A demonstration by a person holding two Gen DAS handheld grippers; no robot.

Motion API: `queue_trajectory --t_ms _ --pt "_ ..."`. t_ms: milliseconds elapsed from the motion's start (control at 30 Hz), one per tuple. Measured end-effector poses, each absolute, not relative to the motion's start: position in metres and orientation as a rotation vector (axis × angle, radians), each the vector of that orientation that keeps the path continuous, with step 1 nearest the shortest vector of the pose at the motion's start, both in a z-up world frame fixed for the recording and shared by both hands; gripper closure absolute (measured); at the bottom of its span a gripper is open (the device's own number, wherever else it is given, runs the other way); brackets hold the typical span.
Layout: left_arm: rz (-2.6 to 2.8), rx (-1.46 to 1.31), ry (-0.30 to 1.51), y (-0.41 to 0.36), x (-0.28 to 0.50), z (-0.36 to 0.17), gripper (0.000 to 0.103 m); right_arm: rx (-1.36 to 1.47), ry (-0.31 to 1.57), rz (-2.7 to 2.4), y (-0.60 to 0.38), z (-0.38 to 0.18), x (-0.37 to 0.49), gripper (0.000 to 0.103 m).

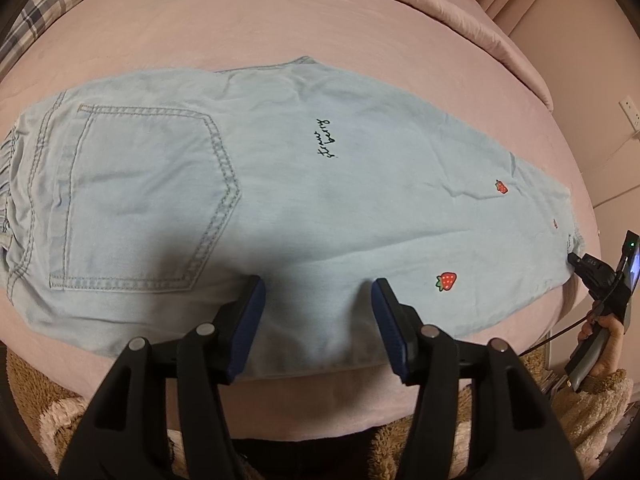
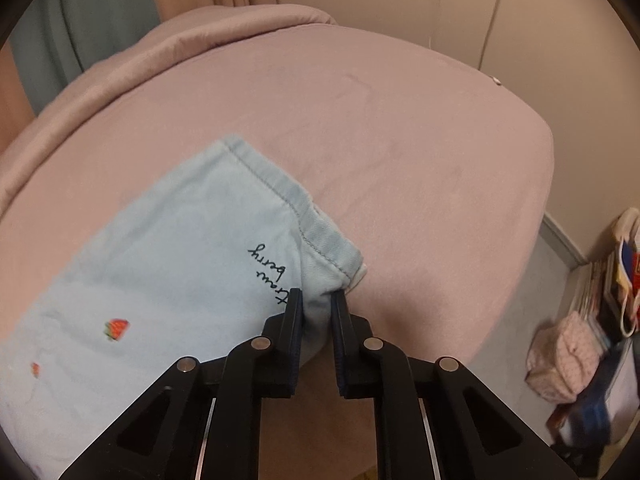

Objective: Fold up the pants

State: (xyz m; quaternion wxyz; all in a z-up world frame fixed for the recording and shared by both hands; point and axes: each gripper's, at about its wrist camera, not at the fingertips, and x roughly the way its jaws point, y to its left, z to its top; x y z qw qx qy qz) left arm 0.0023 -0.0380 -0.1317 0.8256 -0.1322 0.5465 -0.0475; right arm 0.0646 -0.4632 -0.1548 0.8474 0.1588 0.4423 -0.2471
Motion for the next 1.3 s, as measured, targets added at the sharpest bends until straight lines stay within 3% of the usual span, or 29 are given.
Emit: queue_trajectory --t_ms 267,433,600,833,867,900,967,1100,1300 --pt "-0.133 -0.248 1.171 -0.047 0.009 -0.122 0.046 0.354 0.918 -0.532 -0.469 -0.137 0.056 0.088" --pt "-0.137 -0.184 1.142 -0.060 0.015 -0.113 0.040 0.448 0.847 -0.514 -0.486 -0.123 0.035 0.049" --pt "-0.146 -0.169 1.133 -0.071 0.023 -0.108 0.038 0.645 0.864 -0.402 -0.504 -0.145 0.037 0.049" --pt "-0.147 -0.157 1.122 -0.076 0.024 -0.105 0.034 0.713 0.797 -0.383 -0.510 -0.163 0.056 0.049" --pt "-0.147 -0.159 1.121 -0.076 0.024 -0.105 0.034 0.713 0.799 -0.383 -0.511 -0.163 0.060 0.052" --pt "-0.149 -0.164 1.118 -0.076 0.024 -0.105 0.034 0.700 0.801 -0.394 -0.512 -0.162 0.067 0.067" --pt "-0.151 -0.172 1.111 -0.075 0.023 -0.103 0.034 0.717 0.795 -0.383 -0.512 -0.161 0.076 0.082" --pt "-0.149 -0.178 1.098 -0.071 0.019 -0.098 0.034 0.728 0.733 -0.366 -0.505 -0.139 0.079 0.086" --pt "-0.136 -0.216 1.082 -0.059 0.018 -0.093 0.034 0.584 0.591 -0.161 -0.444 -0.054 0.073 0.086"
